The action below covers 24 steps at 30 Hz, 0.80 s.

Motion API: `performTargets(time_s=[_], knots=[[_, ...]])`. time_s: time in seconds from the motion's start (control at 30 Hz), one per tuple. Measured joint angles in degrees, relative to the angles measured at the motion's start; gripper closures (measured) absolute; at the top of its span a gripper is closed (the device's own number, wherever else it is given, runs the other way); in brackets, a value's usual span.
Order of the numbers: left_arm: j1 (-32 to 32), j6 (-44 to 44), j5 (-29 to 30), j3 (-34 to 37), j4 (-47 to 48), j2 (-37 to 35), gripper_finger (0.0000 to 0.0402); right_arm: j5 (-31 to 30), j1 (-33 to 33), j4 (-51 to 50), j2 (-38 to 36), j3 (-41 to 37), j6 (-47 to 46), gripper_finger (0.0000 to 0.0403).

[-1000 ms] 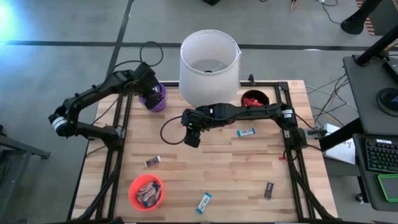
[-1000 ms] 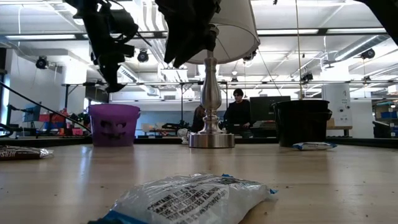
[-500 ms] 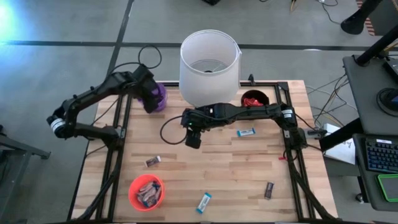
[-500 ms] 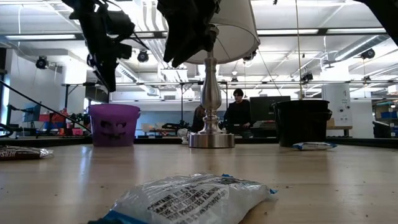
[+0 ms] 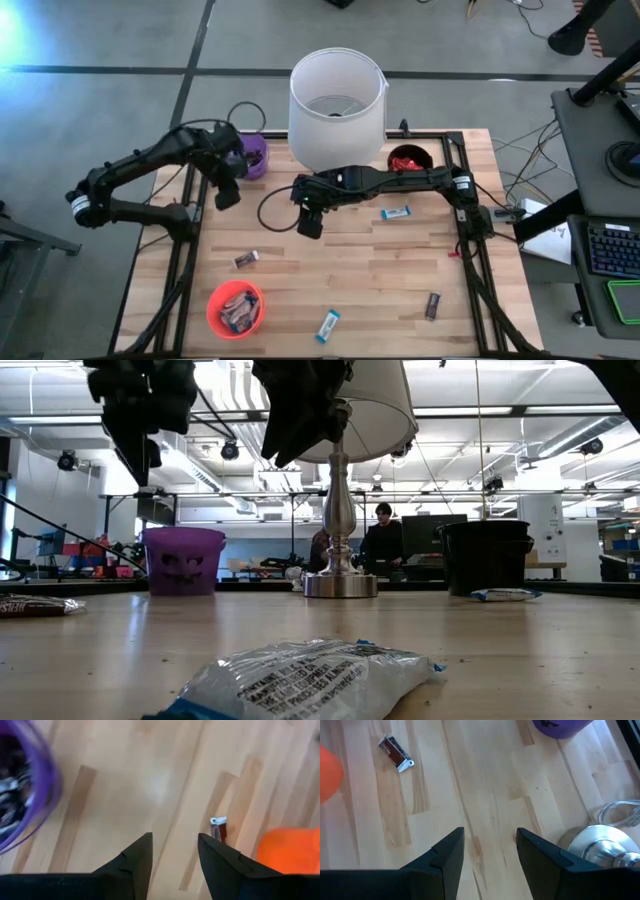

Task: Organize candy in baskets
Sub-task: Put the white chocolate bar into the orange bucket

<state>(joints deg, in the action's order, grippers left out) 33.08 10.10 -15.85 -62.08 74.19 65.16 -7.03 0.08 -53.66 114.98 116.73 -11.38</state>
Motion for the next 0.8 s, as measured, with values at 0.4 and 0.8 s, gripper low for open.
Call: performTargets(time_s=[0.4, 0.8], knots=[[-9.0, -5.3, 0.3, 0.1, -1.0, -1.0, 0.0262, 4.5, 0.8, -10.3, 0.0, -1.6, -8.1, 0.0232], [-11.9, -4.3, 0.3, 0.1, -0.4, -5.5, 0.0262, 4.5, 3.8, -20.2, 0.0, -11.1, -18.4, 0.0232]])
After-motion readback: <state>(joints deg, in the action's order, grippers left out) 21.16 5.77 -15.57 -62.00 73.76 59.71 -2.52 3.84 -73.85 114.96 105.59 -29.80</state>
